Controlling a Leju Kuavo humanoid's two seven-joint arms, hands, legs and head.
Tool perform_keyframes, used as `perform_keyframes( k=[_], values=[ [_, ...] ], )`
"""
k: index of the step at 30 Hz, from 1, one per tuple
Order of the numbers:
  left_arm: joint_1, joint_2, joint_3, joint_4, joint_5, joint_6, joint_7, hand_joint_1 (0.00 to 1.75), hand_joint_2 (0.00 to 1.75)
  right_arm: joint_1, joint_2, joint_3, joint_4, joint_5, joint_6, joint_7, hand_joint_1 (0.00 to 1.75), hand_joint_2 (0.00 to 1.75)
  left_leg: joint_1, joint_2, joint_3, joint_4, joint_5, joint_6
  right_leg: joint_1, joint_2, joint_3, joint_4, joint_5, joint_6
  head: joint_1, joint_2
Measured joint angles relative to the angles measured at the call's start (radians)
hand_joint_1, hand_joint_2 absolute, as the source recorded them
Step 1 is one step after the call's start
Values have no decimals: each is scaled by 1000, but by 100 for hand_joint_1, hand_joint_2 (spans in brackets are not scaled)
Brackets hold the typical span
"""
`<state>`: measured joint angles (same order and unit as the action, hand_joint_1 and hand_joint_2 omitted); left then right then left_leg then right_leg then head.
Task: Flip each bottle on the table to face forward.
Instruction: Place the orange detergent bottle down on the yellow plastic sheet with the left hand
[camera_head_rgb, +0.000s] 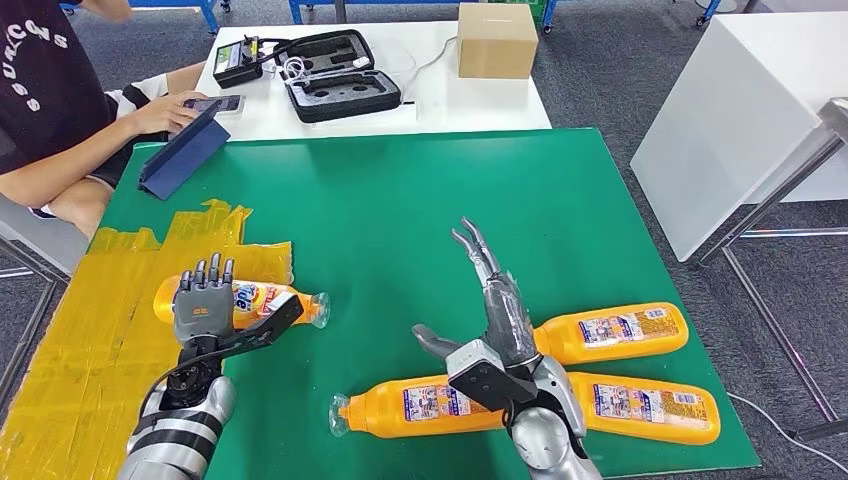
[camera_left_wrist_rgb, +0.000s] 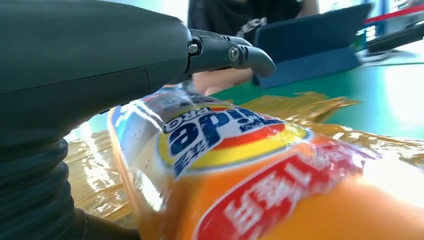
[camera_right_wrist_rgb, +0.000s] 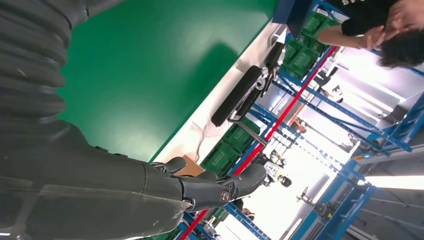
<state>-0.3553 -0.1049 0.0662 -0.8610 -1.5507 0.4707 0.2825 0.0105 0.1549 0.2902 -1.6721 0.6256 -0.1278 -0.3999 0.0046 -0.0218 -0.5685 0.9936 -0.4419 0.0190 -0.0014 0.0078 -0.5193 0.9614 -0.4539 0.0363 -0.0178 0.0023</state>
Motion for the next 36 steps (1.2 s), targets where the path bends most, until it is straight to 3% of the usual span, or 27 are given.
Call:
perform_keyframes(
  k=[2, 4, 7, 10, 13, 18, 22, 27, 36],
  values=[
    [-10, -1, 4, 13, 11, -9, -11, 0, 175, 0, 0, 1, 1, 1, 0, 2, 0, 175, 0, 0, 1, 0, 0, 0, 0, 0, 1, 0, 0, 0, 0, 0],
    [-15, -3, 16, 20, 63, -22, -74, 0, 175, 0, 0, 1, 1, 3, 0, 4, 0, 175, 0, 0, 2, 0, 0, 0, 0, 0, 1, 0, 0, 0, 0, 0],
    [-3, -17, 44, 2, 282, -107, -287, 0, 175, 1, -4, 3, 3, 32, 2, 11, 0, 175, 0, 0, 2, 0, 0, 0, 0, 0, 2, 0, 0, 0, 0, 0],
    [70, -33, 39, -109, 628, -305, -565, 0, 175, 1, -36, 24, 18, 113, 7, 11, 0, 175, 0, 0, 2, 0, 0, 0, 0, 0, 3, 0, 0, 0, 0, 0],
    [165, -33, -4, -256, 842, -449, -691, 0, 175, 3, -91, 53, 34, 152, 22, -14, 0, 175, -1, 0, 1, 0, 0, 0, -1, 0, 1, 0, 0, 0, 0, 0],
    [264, 13, -75, -411, 979, -555, -788, 0, 175, 14, -185, 86, 45, 128, 69, -57, 0, 175, -1, 0, 0, 0, 0, 0, -1, 0, -1, 0, 0, 0, 0, 0],
    [306, 51, -112, -466, 1034, -581, -846, 0, 175, 37, -264, 93, 44, 93, 113, -103, 0, 175, -1, 0, 0, 0, 0, 0, -1, -1, -1, 0, 0, 0, 0, 0],
    [328, 70, -129, -495, 1084, -596, -862, 0, 175, 86, -359, 106, 27, 129, 121, -133, 0, 175, -1, -1, 0, 0, 0, 0, -1, -1, 0, 0, 0, 0, 0, 0],
    [353, 75, -132, -522, 1164, -624, -873, 0, 175, 133, -438, 119, 0, 173, 91, -114, 0, 175, -1, 0, 0, 0, 0, 0, -1, -1, -1, 0, 0, 0, 0, 0]
  ],
)
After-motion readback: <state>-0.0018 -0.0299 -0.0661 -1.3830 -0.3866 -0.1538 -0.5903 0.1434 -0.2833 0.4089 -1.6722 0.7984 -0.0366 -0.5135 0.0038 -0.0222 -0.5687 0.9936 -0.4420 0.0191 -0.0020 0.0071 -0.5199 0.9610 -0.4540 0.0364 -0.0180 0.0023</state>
